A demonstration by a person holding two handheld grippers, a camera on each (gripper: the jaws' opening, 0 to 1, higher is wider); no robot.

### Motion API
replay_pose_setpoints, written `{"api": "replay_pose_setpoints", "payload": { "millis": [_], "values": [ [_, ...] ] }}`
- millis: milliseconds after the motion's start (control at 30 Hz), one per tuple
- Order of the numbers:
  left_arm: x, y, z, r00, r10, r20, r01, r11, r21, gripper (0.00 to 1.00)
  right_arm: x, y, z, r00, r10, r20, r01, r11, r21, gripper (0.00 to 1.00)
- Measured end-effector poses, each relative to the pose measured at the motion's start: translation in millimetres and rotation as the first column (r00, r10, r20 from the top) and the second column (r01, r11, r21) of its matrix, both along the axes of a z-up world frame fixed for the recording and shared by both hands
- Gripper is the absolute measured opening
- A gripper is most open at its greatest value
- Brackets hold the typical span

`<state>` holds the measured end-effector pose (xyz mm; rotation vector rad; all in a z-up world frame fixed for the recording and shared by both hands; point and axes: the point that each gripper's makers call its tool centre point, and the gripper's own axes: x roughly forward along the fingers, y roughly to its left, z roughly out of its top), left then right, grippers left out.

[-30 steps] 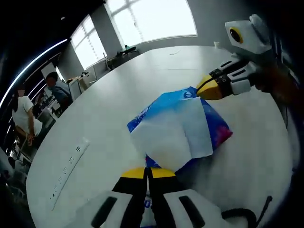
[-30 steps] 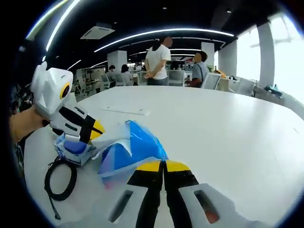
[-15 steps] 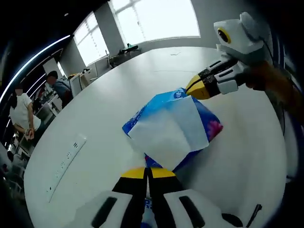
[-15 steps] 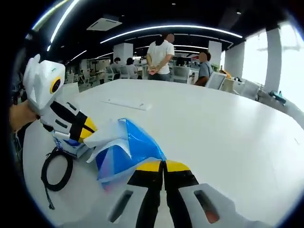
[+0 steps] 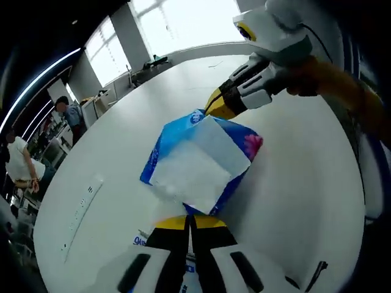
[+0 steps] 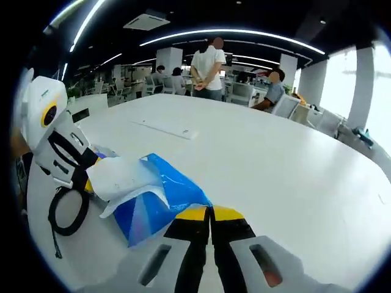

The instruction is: Arrange the tabletop items into an orderly group along one side of the table until the central work area is clear of visible clutter.

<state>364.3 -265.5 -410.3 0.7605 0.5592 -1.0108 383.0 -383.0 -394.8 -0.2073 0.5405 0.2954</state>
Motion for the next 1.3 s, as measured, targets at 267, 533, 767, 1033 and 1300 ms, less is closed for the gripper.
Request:
{"api": "replay_pose_setpoints", "payload": {
  "millis": [267,533,767,1033,1300],
  "values": [
    [-6.2,10.0,-4.4,1.0,0.003,0.012,-0.003,0.999,0.036,0.0,4.7,7.9,-10.3,0.999,0.042,-0.022,-0.043,0.999,-0.021,0.0],
    [-20.3,7.2,-7.9,1.0,0.017,-0.012,-0.017,1.0,0.024,0.0,21.4,5.7,-15.5,0.997,0.067,-0.037,-0.069,0.997,-0.032,0.0],
    [-20.1,9.4,-9.8,0.999,0.034,-0.03,-0.034,0.999,0.023,0.0,25.5,7.3,-21.5,0.995,0.083,-0.05,-0.085,0.995,-0.045,0.0],
    [-22.1,11.1,-13.2,0.997,0.063,-0.038,-0.062,0.998,0.016,0.0,27.2,6.6,-25.8,0.993,0.101,-0.053,-0.104,0.993,-0.05,0.0],
    [-24.7,12.4,-14.2,0.996,0.079,-0.032,-0.08,0.997,-0.007,0.01,26.7,6.8,-26.0,0.993,0.111,-0.047,-0.114,0.992,-0.062,0.0]
  ]
}}
